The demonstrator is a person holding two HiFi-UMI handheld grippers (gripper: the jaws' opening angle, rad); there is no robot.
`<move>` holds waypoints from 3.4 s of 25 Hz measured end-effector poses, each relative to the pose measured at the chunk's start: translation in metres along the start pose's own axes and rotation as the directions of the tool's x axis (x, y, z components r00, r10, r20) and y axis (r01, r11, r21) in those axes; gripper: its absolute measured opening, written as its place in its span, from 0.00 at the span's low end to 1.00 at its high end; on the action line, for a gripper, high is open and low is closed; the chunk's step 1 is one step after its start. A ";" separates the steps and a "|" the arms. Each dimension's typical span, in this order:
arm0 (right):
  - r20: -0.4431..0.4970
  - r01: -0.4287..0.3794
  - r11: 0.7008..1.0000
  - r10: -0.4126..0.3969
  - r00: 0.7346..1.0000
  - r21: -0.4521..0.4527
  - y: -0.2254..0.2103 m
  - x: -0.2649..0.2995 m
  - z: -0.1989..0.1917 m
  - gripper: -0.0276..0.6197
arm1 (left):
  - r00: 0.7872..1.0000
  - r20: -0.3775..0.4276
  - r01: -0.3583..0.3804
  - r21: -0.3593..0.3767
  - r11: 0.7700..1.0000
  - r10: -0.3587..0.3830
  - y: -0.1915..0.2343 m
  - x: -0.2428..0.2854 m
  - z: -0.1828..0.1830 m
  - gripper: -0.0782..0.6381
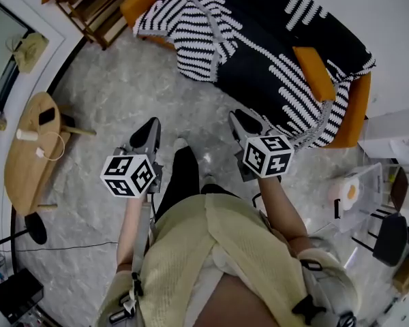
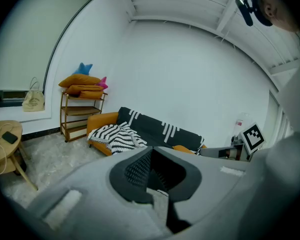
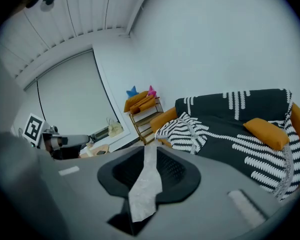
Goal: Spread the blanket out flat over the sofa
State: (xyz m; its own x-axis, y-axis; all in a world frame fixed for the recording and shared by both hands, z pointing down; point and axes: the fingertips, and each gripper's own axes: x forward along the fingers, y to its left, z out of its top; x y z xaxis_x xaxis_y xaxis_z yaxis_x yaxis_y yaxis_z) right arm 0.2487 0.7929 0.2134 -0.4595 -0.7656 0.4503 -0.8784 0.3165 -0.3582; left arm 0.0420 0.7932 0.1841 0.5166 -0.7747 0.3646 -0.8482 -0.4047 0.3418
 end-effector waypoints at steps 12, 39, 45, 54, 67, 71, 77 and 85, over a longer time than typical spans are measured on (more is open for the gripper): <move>-0.021 0.067 0.997 -0.067 0.998 0.038 -0.031 0.084 0.029 0.27 | 0.997 -0.047 0.060 0.012 0.998 -0.059 0.062 0.091 0.029 0.11; -0.146 0.239 0.964 -0.221 0.964 0.116 -0.150 0.272 0.072 0.34 | 0.978 -0.140 0.151 -0.048 0.987 -0.156 0.159 0.300 0.072 0.15; -0.200 0.243 0.963 -0.218 0.955 0.113 -0.198 0.309 0.076 0.33 | 0.971 -0.177 0.146 -0.088 0.985 -0.160 0.154 0.362 0.066 0.15; -0.308 0.253 0.957 -0.200 0.930 0.142 -0.263 0.355 0.050 0.33 | 0.951 -0.272 0.129 -0.086 0.988 -0.148 0.149 0.437 0.037 0.15; -0.391 0.296 0.938 -0.208 0.897 0.182 -0.348 0.411 0.012 0.32 | 0.931 -0.355 0.065 -0.082 0.994 -0.090 0.159 0.506 0.003 0.15; -0.418 0.308 0.933 -0.208 0.884 0.188 -0.361 0.427 0.000 0.33 | 0.920 -0.384 0.057 -0.079 0.995 -0.083 0.166 0.521 -0.010 0.15; -0.462 0.337 0.922 -0.220 0.859 0.188 -0.385 0.451 -0.024 0.33 | 0.911 -0.407 0.034 -0.088 0.996 -0.067 0.174 0.541 -0.027 0.15; -0.511 0.384 0.907 -0.250 0.822 0.174 -0.422 0.480 -0.054 0.34 | 0.898 -0.438 -0.002 -0.103 0.995 -0.043 0.191 0.562 -0.052 0.15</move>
State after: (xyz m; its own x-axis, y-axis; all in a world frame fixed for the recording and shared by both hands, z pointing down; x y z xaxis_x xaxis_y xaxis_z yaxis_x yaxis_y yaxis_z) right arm 0.3921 0.3223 0.6252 -0.2252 -0.4227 0.8779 -0.9500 -0.1049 -0.2942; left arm 0.1763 0.3055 0.4995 0.5520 -0.4652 0.6920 -0.8327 -0.3509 0.4284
